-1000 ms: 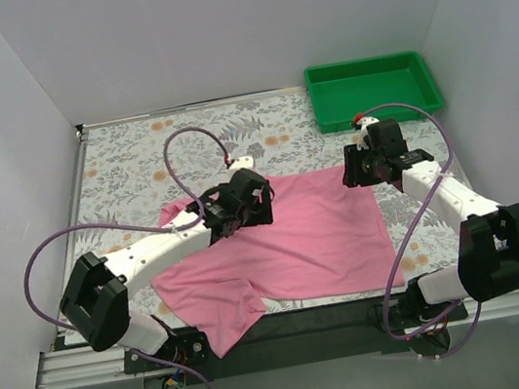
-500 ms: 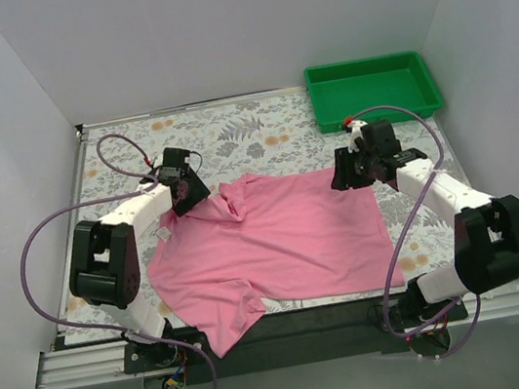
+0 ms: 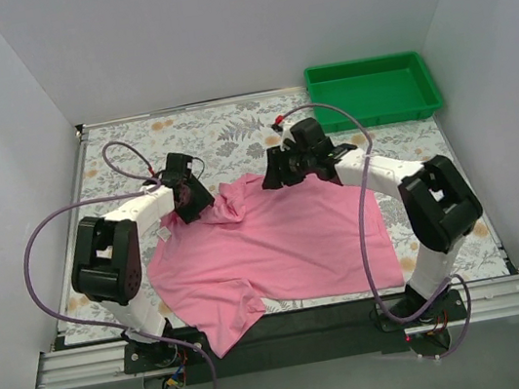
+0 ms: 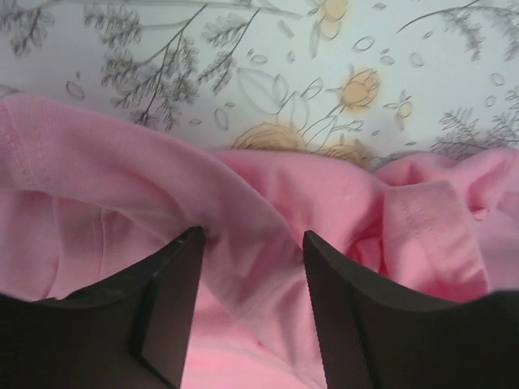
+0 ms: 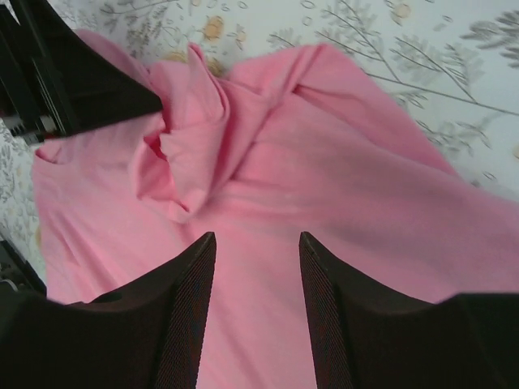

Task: Fold and stack the t-shirts
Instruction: Flatten the tshirt out

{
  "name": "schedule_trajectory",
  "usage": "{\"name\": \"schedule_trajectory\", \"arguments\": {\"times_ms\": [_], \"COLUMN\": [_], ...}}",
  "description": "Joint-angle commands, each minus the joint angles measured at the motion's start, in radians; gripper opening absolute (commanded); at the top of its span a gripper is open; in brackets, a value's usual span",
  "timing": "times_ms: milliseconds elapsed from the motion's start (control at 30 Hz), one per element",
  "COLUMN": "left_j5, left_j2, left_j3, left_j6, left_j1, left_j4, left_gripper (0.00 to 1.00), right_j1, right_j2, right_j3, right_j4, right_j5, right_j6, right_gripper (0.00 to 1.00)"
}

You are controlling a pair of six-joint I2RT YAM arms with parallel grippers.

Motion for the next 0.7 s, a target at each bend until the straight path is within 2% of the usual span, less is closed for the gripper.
{"name": "schedule_trajectory", "arguments": {"times_ms": [0,233,433,467,500,600,667], "left_j5": [0.023,-0.001,-0.021,-0.020,-0.018,-0.011,-0.005], "left_j2": [-0.073,-0.211,-0.321,-0.329,-0.336,-0.349,-0.353], "left_j3": [-0.063,-0.212,-0.333,-0.346,-0.359,-0.393,-0.412], "left_j6": [-0.016,-0.001,-0.012,-0.019,-0.025,-0.041,-0.055], "left_j1": [-0.002,-0.002,0.000,0.001,0.003,0.003,0.003], "left_j4": [-0.006,0.043,0.059,0.060,0.062,0.060,0.062], "left_gripper": [0.47,0.31,0.20,0.19,0.18,0.16,0.14], "right_j1": [0.055,0.120,0.127,0.127,0.126,0.114,0.100], "right_j2": [0.090,0.276,0.349,0.348,0.345,0.310,0.267], "right_j3": [0.096,0.257,0.291,0.280,0.271,0.218,0.166], "right_j4": [0.158,0.192,0.192,0.190,0.190,0.190,0.190], "right_j5": [-0.046,-0.111,-0.103,-0.095,-0.089,-0.057,-0.045], "right_j6": [0.097,0.134,0.151,0.151,0.148,0.149,0.148], "right_gripper": [0.45,0.45,0.43,0.40,0.30,0.12,0.06]}}
